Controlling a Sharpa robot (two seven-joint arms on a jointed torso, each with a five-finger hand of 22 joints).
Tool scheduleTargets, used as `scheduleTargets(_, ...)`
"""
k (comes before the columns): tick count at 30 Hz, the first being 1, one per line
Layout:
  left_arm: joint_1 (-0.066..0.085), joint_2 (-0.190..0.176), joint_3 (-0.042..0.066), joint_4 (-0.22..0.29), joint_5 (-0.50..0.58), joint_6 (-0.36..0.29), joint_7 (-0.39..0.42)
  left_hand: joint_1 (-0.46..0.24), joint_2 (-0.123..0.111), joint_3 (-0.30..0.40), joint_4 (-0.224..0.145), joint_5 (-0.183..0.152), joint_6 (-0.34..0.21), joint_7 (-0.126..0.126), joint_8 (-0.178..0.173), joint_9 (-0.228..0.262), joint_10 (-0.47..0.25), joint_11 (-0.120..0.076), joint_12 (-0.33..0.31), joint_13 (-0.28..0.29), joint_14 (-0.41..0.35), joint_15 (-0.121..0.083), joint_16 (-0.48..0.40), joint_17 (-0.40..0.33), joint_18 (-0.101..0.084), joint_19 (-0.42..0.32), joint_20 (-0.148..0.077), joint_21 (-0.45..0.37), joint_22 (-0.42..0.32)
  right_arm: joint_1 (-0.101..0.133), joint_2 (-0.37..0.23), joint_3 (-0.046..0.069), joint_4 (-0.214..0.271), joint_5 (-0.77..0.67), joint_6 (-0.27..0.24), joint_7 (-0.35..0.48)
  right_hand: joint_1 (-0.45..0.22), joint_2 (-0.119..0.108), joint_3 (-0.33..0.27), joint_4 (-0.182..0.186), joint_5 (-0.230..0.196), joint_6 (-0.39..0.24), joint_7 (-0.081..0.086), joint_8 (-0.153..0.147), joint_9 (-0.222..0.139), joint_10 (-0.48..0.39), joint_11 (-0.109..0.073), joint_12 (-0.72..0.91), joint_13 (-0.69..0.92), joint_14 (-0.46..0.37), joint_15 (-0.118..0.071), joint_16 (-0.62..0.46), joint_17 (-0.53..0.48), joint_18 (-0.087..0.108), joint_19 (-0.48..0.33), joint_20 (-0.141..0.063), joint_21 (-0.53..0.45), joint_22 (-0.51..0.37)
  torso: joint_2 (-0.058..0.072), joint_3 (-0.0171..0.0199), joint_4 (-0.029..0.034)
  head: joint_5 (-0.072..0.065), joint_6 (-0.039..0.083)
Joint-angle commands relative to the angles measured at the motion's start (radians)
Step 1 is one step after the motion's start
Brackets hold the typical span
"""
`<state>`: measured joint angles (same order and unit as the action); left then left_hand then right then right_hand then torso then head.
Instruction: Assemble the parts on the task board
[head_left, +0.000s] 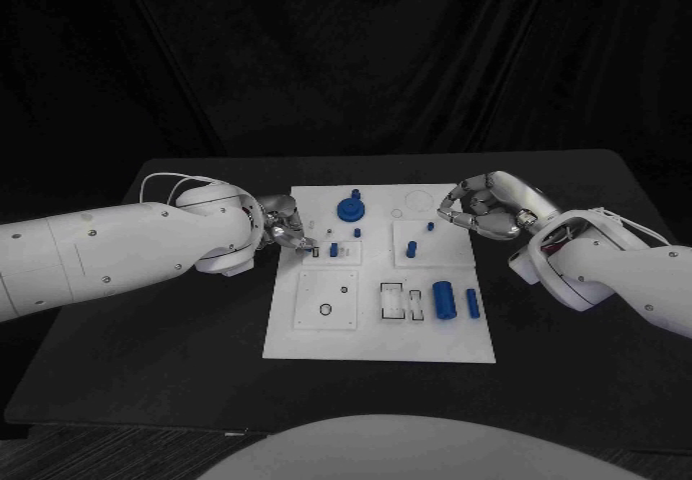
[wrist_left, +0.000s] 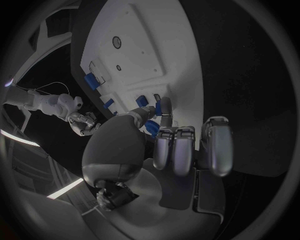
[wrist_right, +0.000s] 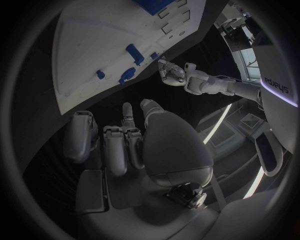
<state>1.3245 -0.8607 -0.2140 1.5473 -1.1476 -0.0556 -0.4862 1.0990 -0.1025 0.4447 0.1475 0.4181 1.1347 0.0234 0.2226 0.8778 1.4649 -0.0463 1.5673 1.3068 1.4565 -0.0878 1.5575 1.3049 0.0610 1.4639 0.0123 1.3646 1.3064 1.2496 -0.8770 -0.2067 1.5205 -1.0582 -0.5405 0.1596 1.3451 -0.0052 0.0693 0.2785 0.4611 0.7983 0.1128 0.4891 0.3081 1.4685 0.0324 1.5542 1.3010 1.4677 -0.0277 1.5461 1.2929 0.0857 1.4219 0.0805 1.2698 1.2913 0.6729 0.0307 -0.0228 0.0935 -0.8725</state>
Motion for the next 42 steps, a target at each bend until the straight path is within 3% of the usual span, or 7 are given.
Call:
scheduleTargets(1, -0.003, 0.003, 0.001, 0.000, -0.001, 0.014, 0.008, -0.006, 0.006, 0.085, -0.010, 0.008, 0.012, -0.012, 0.007, 0.025, 0.106, -0.011, 0.004, 0.264, 0.114, -0.018, 0.013, 0.266, -0.014, 0.022, -0.004, -0.009, 0.202, -0.003, 0.000, 0.001, 0.001, -0.001, -0.008, -0.011, 0.027, 0.002, 0.041, -0.002, 0.028, -0.010, -0.002, 0.017, -0.011, 0.102, 0.004, 0.017, 0.270, 0.103, 0.000, 0.025, 0.278, -0.012, -0.005, 0.001, -0.020, 0.182, 0.000, -0.0002, -0.0004, 0.002, 0.000)
scheduleTargets(42, -0.008, 0.034, 0.001, -0.024, 0.000, 0.038, 0.013, -0.011, 0.008, 0.082, -0.008, 0.007, 0.012, -0.012, 0.008, 0.026, 0.106, -0.011, 0.004, 0.264, 0.114, -0.018, 0.013, 0.266, -0.014, 0.022, -0.004, -0.011, 0.202, -0.004, 0.001, 0.001, 0.002, -0.001, -0.006, -0.013, 0.035, 0.002, 0.048, -0.004, 0.044, -0.011, -0.002, 0.019, -0.013, 0.102, 0.004, 0.017, 0.270, 0.103, 0.000, 0.025, 0.278, -0.011, -0.006, 0.001, -0.022, 0.181, 0.000, -0.0002, -0.0004, -0.001, 0.000)
